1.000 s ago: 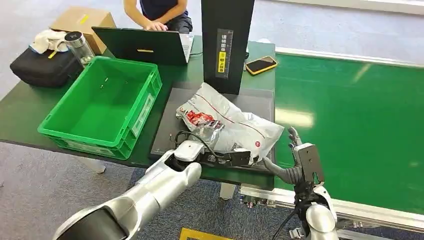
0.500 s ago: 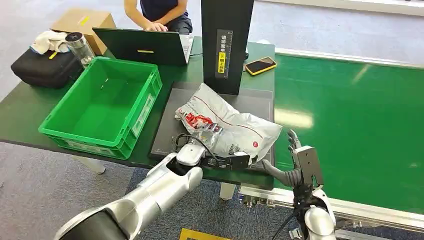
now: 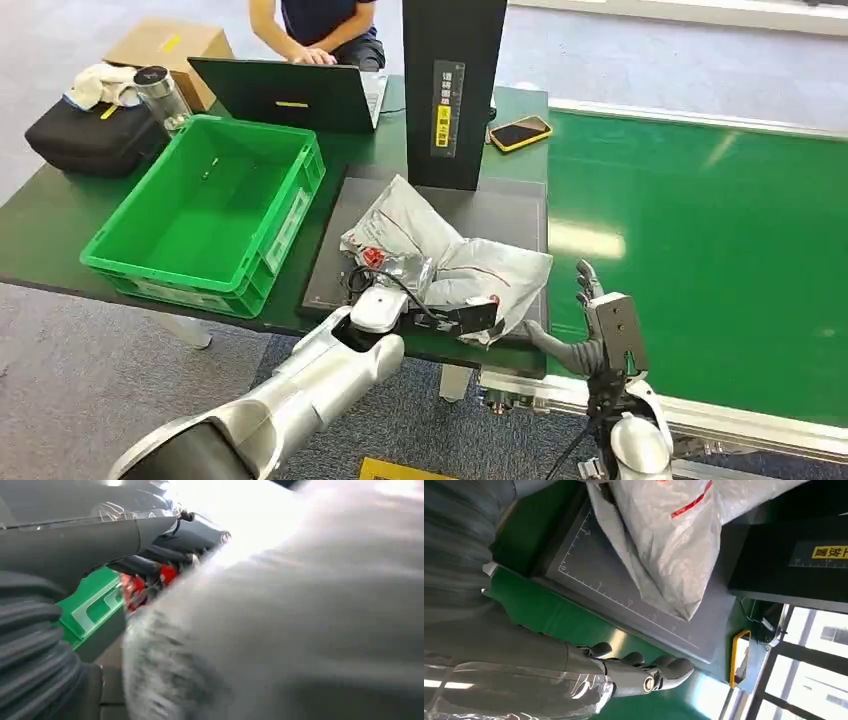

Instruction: Moved the parcel from conveyor to table for the left to box.

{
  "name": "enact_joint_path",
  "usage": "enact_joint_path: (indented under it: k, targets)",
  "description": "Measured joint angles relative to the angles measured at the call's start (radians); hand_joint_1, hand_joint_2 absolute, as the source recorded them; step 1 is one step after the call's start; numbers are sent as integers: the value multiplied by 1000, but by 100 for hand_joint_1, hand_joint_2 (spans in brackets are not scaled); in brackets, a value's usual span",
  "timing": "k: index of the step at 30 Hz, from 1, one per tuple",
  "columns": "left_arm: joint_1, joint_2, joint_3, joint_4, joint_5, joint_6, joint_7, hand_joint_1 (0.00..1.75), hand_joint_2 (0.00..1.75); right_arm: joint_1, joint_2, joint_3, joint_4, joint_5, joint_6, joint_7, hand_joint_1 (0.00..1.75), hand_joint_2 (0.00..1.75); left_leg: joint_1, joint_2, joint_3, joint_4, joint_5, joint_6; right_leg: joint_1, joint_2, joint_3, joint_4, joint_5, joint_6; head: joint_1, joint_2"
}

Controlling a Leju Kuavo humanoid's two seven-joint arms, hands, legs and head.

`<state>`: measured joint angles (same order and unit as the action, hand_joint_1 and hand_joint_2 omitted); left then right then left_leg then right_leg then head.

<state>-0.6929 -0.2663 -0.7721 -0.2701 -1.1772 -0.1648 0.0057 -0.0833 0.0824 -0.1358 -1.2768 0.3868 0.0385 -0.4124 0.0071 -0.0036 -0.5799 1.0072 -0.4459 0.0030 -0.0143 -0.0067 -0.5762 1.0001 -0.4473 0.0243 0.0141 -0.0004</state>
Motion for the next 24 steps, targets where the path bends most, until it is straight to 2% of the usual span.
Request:
enact_joint_path:
  k: [15, 20, 24]
  targets:
    - [12, 7, 31, 2, 23, 76, -39, 175, 175, 0, 0, -4, -7, 0, 13, 11, 0, 175, 0, 0, -2, 0, -1, 0, 0, 0, -2, 0, -1, 0, 0, 0]
    - [26, 16, 65, 2, 40, 211, -83, 175, 175, -1, 0, -8, -10, 0, 17, 12, 0, 175, 0, 0, -3, 0, 0, 0, 0, 0, -3, 0, -1, 0, 0, 0]
    - [29, 25, 102, 2, 50, 404, -138, 175, 175, -3, 0, -10, -10, 0, 17, 12, 0, 175, 0, 0, -4, 0, -1, 0, 0, 0, -4, 0, -1, 0, 0, 0]
